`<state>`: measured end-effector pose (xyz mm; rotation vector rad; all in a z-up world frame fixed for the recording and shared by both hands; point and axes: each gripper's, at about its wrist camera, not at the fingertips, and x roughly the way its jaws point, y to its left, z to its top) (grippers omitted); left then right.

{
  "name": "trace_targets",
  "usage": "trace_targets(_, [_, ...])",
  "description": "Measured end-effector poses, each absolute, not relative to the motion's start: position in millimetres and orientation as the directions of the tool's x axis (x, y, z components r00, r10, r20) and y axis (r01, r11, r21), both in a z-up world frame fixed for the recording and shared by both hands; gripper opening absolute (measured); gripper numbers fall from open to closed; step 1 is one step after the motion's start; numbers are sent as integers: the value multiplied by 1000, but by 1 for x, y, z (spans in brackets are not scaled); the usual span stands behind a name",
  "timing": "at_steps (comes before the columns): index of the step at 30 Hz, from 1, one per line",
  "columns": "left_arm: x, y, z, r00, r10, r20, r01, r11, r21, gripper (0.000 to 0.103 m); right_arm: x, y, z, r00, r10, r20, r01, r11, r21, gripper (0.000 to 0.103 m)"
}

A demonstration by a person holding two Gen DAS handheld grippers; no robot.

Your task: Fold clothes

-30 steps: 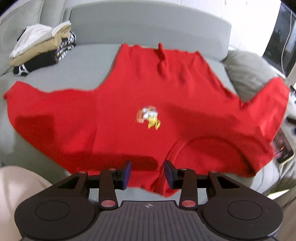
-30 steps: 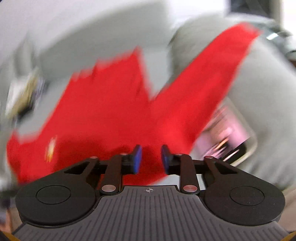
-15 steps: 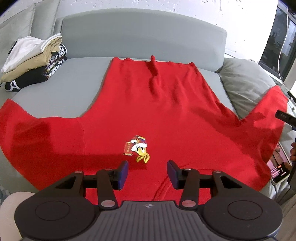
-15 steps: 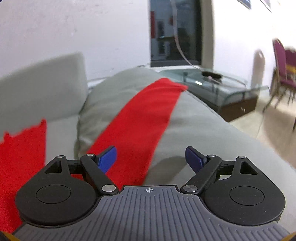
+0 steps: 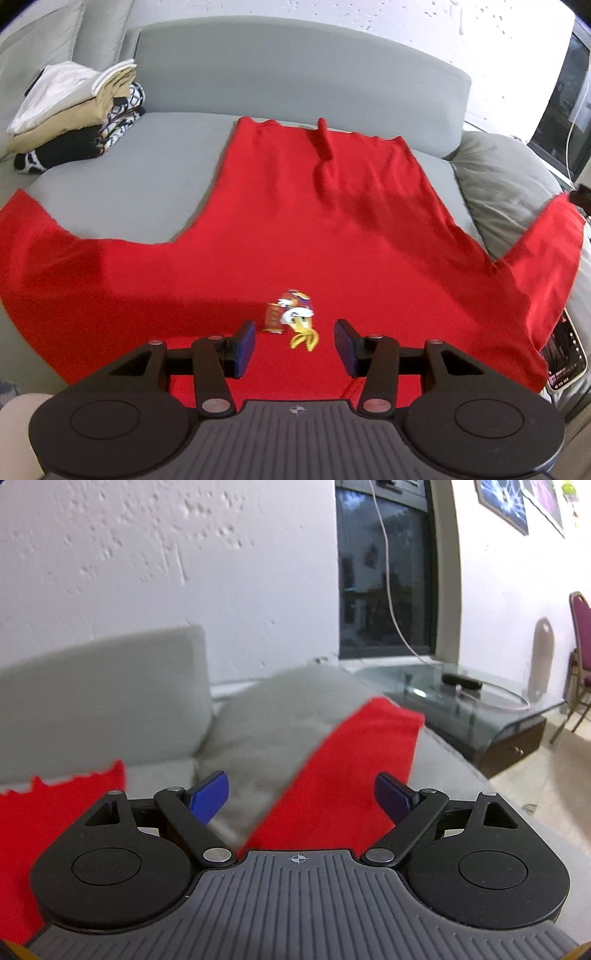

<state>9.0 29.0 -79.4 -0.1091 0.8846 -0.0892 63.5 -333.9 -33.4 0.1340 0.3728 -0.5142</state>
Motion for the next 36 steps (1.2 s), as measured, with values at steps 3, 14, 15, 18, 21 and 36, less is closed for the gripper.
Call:
trace_targets(3, [14,41,-62,602,-124,-789,32,991,-131,46,50,-330,-10,805,-414,-426,489,868,81,90])
trace_targets(14, [89,84,12,728,-118,-675,88,993,-79,52,55,-291,99,917,55,-394,66,956,287,92])
trace_targets(15, [104,87,9,730,-108,-674,81,994,-71,48,67,-290,96,908,76,-411,64,946,317,88])
trace_targets(18, [152,95,-9,726,-107,-680,79,994,-72,43,108,-281,78,889,82,-450,72,946,316,74])
trace_targets(21, [201,101,-37,721,-106,-685,68,994,-82,43,157,-274,46,843,100,-529,72,953,296,70])
trace_targets(36, [390,131,-144,690,-125,-713,-39,977,-209,42,372,-308,-116,706,163,-689,141,922,362,52])
